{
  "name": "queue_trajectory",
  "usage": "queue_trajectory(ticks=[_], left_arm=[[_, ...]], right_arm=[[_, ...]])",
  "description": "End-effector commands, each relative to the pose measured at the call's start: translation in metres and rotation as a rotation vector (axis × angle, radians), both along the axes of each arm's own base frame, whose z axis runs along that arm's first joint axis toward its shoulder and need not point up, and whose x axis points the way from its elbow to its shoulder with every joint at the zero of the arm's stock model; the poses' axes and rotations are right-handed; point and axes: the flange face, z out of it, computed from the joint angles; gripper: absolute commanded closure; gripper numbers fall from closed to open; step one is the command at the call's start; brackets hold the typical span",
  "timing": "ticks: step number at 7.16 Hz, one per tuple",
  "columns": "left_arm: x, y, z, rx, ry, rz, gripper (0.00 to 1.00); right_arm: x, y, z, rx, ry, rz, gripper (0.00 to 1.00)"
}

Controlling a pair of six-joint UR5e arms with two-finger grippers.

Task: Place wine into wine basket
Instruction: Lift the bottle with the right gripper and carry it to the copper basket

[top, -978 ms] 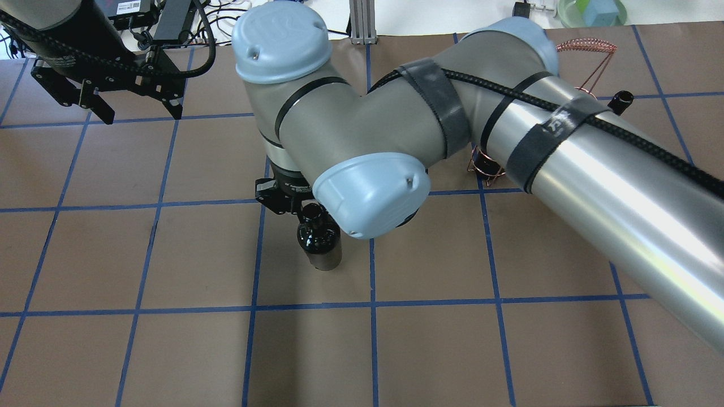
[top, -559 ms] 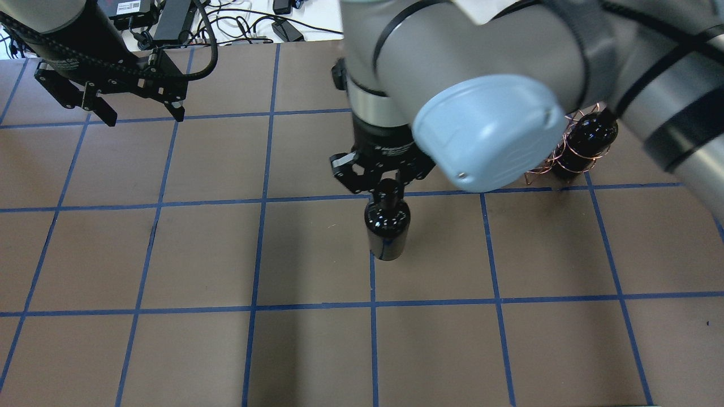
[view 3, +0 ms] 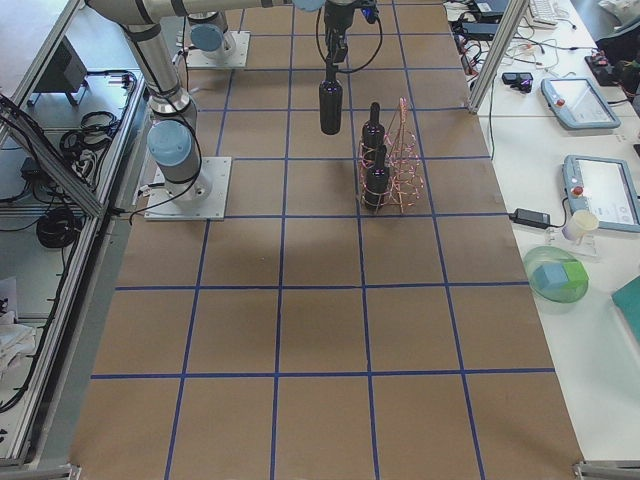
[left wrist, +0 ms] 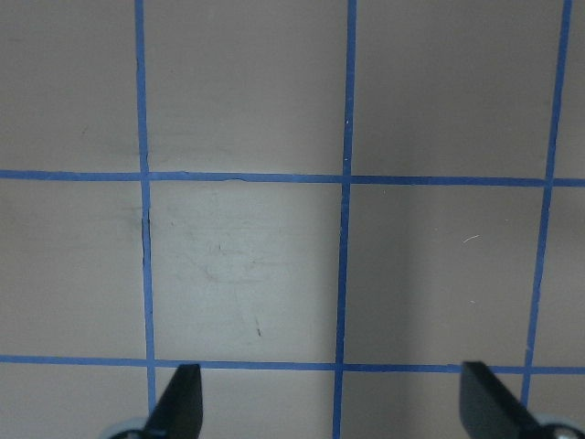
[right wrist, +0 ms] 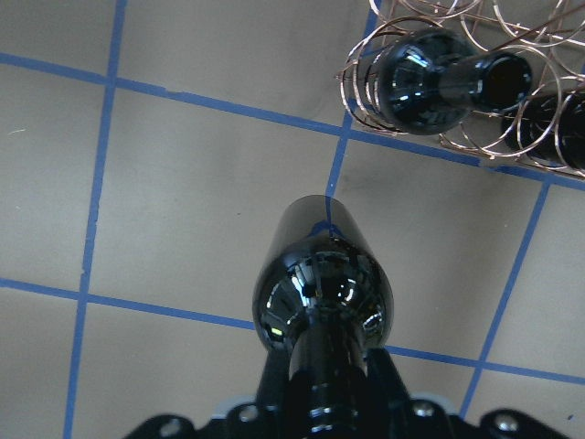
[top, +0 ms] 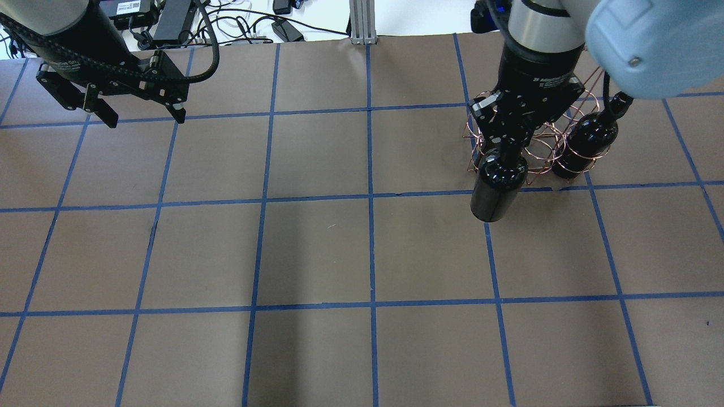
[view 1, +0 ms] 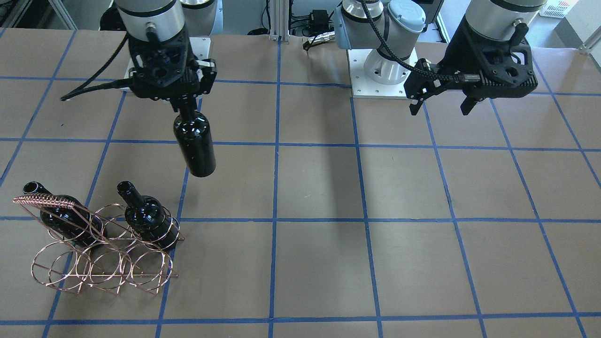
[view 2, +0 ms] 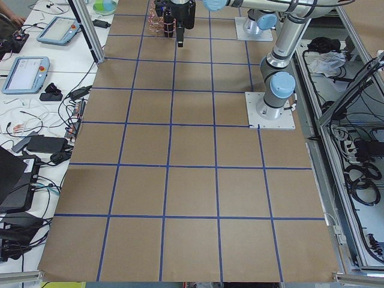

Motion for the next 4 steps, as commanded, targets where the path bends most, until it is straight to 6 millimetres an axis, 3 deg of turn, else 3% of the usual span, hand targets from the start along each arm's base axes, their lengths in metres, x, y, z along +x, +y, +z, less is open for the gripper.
queue_trajectory(ticks=[1,3,4], left_arm=[[0.000,0.001,0.001,-0.002,0.002,0.000,0.00],[-0.001,0.002,-0.006,0.011,0.003,-0.002,0.00],[-0.001,0.003,-0.006,0.011,0.003,-0.002,0.00]], right_arm=[[-0.025,-0.004,0.013,-0.024,0.005,0.036,1.00],[-0.098,-0.027,0.028,-0.048,-0.090,0.027,1.00],[-0.122,-0.036,0.027,-0.048,-0.106,0.032,1.00]])
